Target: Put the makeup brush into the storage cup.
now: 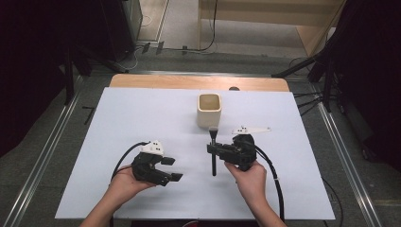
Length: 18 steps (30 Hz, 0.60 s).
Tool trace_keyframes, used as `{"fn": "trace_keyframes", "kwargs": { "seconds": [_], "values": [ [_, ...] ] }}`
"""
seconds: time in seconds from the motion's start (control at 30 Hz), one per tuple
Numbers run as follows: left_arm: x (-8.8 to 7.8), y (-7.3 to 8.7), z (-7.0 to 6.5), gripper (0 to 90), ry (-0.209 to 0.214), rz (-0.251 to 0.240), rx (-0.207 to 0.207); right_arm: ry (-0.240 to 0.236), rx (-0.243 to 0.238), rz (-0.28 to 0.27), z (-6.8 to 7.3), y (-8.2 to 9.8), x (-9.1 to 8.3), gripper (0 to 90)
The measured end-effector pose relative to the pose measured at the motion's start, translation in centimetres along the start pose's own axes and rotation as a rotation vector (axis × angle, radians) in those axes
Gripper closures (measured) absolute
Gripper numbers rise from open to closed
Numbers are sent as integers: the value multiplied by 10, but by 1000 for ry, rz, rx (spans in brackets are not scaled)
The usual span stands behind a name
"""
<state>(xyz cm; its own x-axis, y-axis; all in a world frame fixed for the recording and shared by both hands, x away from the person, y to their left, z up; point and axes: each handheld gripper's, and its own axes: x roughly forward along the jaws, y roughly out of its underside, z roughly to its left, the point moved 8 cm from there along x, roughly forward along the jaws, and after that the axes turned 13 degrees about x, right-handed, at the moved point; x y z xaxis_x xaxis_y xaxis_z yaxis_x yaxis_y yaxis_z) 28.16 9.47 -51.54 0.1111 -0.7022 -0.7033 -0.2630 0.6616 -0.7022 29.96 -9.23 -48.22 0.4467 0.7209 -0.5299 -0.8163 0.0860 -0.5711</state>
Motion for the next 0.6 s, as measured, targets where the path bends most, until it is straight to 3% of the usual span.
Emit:
{"fn": "trace_keyframes", "kwargs": {
  "seconds": [0.3, 0.6],
  "values": [
    [-6, 3, 3, 330, -35, 14, 57, 10, -21, -9, -1, -2, -1, 782],
    [-16, 13, 10, 329, -63, 19, 54, 13, -20, -16, -1, -4, -4, 782]
  ]
}}
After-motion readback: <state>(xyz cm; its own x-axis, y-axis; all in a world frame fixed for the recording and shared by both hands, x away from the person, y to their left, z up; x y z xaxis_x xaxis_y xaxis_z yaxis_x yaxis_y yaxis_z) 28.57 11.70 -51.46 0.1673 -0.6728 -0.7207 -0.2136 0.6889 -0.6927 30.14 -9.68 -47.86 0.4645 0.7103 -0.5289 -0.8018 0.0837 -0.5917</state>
